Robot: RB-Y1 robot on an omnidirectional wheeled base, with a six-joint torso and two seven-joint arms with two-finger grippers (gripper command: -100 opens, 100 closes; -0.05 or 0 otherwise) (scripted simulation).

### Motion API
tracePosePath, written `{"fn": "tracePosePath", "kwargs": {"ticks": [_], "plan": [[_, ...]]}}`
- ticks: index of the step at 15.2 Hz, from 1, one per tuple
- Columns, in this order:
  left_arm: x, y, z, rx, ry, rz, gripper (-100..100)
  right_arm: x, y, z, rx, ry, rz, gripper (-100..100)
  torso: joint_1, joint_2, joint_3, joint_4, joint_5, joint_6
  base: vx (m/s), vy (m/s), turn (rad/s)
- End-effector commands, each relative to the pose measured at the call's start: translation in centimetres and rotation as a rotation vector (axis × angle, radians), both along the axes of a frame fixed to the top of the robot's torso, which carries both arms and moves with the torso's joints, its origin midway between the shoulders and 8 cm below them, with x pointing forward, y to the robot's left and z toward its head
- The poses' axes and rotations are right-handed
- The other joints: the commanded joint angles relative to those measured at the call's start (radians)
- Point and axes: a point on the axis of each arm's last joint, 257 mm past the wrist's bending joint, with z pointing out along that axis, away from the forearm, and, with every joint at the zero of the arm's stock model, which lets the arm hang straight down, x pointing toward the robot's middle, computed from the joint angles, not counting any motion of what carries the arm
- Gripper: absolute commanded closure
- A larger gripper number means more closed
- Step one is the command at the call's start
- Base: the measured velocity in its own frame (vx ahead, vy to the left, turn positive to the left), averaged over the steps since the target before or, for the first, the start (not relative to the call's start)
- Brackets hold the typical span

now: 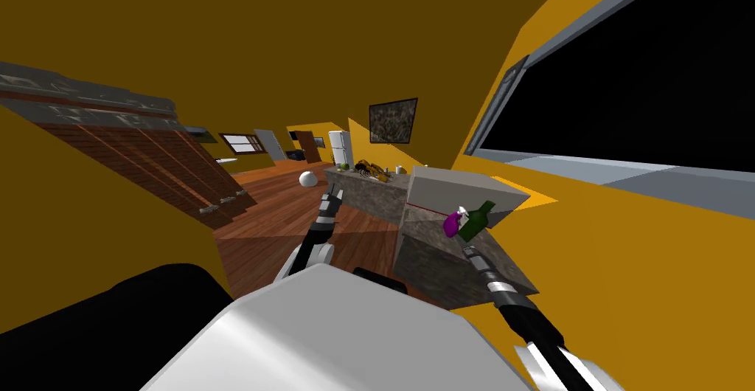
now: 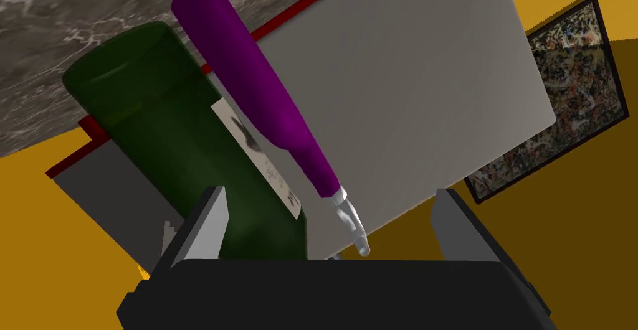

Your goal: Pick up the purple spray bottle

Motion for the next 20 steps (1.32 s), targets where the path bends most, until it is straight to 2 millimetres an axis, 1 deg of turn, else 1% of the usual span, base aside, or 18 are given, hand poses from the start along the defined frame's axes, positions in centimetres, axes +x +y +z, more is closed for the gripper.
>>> {"fn": "tracePosePath", "kwargs": {"ticks": [1,3,4,5,6,9,10,13,15,18,19,20], "plan": [[0.0,0.0,0.0,0.000,0.000,0.000,0,-0.6,-2.0,-1.2,-0.063,0.054,-0.021,-100,0.000,0.000,0.000,0.000,0.000,0.000,0.036,0.096,0.063],[0.0,0.0,0.0,0.000,0.000,0.000,0,-1.2,-4.7,-2.3,-0.144,0.118,-0.047,-100,0.000,0.000,0.000,0.000,0.000,0.000,0.021,0.113,0.083],[0.0,0.0,0.0,0.000,0.000,0.000,0,-1.2,-4.7,-2.3,-0.144,0.118,-0.047,-100,0.001,0.001,0.000,0.000,0.000,0.000,0.018,0.112,0.056],[0.0,0.0,0.0,0.000,0.000,0.000,0,-1.5,-6.1,-2.7,-0.183,0.148,-0.059,-100,0.001,0.001,0.000,0.000,0.000,0.000,0.020,0.102,0.051],[0.0,0.0,0.0,0.000,0.000,0.000,0,-1.5,-6.1,-2.7,-0.183,0.148,-0.059,-100,0.001,0.001,0.000,0.000,0.000,0.000,0.024,0.081,0.036],[0.0,0.0,0.0,0.000,0.000,0.000,0,-2.4,-10.0,-3.4,-0.292,0.225,-0.096,-100,-0.001,0.000,0.000,0.000,0.000,0.000,0.036,0.086,0.071],[0.0,0.0,0.0,0.000,0.000,0.000,0,-2.4,-10.0,-3.4,-0.292,0.225,-0.096,-100,-0.001,0.000,0.000,0.000,0.000,0.000,0.045,0.084,0.065],[0.0,0.0,0.0,0.000,0.000,0.000,0,-3.1,-13.3,-3.5,-0.385,0.283,-0.128,-100,-0.002,-0.001,-0.001,0.000,0.000,0.000,0.052,0.079,0.070],[0.0,0.0,0.0,0.000,0.000,0.000,0,-3.5,-15.1,-3.3,-0.436,0.312,-0.146,-100,-0.001,-0.002,-0.001,0.000,0.000,0.000,0.053,0.083,0.083],[0.0,0.0,0.0,0.000,0.000,0.000,0,-3.7,-17.3,-2.7,-0.501,0.341,-0.167,-100,-0.001,-0.002,-0.001,0.000,0.000,0.000,0.070,0.072,0.073],[0.0,0.0,0.0,0.000,0.000,0.000,0,-3.5,-16.3,-3.0,-0.472,0.328,-0.156,-100,-0.002,-0.003,-0.002,-0.001,0.000,0.000,0.057,0.029,0.035],[0.0,0.0,0.0,0.000,0.000,0.000,0,-4.1,-17.7,-3.2,-0.474,0.334,-0.160,-100,-0.004,-0.002,-0.002,-0.001,-0.001,0.000,0.037,0.049,0.090]]}}
